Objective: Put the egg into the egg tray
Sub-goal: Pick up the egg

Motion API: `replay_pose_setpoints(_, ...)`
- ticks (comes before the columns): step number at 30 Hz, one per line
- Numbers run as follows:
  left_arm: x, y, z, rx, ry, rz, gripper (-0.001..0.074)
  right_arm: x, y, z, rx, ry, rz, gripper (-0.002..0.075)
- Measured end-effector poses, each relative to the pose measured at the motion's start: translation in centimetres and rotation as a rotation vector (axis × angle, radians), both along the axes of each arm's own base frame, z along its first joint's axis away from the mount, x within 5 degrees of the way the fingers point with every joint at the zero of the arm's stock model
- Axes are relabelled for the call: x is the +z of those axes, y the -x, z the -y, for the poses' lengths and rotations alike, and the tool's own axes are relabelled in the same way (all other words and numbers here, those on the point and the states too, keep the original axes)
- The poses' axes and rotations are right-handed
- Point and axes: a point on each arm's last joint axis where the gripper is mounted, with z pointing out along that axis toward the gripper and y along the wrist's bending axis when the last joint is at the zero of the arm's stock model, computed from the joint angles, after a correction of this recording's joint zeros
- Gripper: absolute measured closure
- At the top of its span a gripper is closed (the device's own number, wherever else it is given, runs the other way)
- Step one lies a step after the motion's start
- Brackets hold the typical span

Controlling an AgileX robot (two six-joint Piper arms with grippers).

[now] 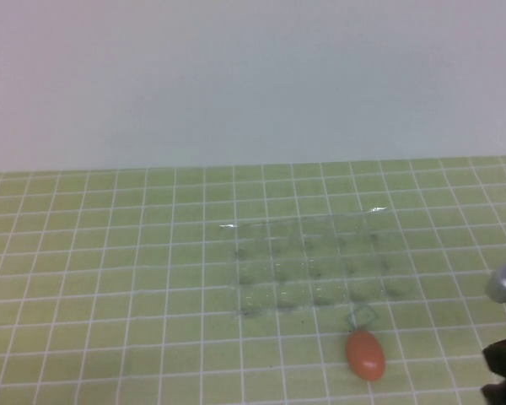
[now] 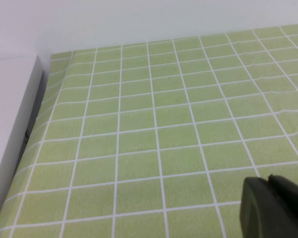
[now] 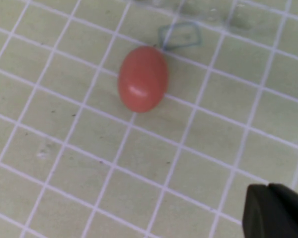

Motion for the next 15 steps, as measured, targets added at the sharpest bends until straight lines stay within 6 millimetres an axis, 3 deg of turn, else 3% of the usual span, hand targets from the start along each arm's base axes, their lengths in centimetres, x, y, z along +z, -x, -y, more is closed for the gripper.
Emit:
replay_pose_setpoints(7, 0.0, 0.0, 0.0, 0.0, 0.0, 0.0, 0.0735, -0.1, -3.2, -6.0, 0.1, 0.039, -0.14, 0.0696)
replay_pose_setpoints(11, 0.0, 0.0, 0.0, 0.0, 0.0, 0.0, 0.0735, -0.1, -5.1, -8.4, 0.116, 0.075, -0.204, 0.0531)
replay_pose_setpoints(15, 0.0, 0.0, 0.0, 0.0, 0.0, 0.0, 0.0735, -0.9, -7.1, -10.3, 0.083, 0.109, -0.304, 0.0288)
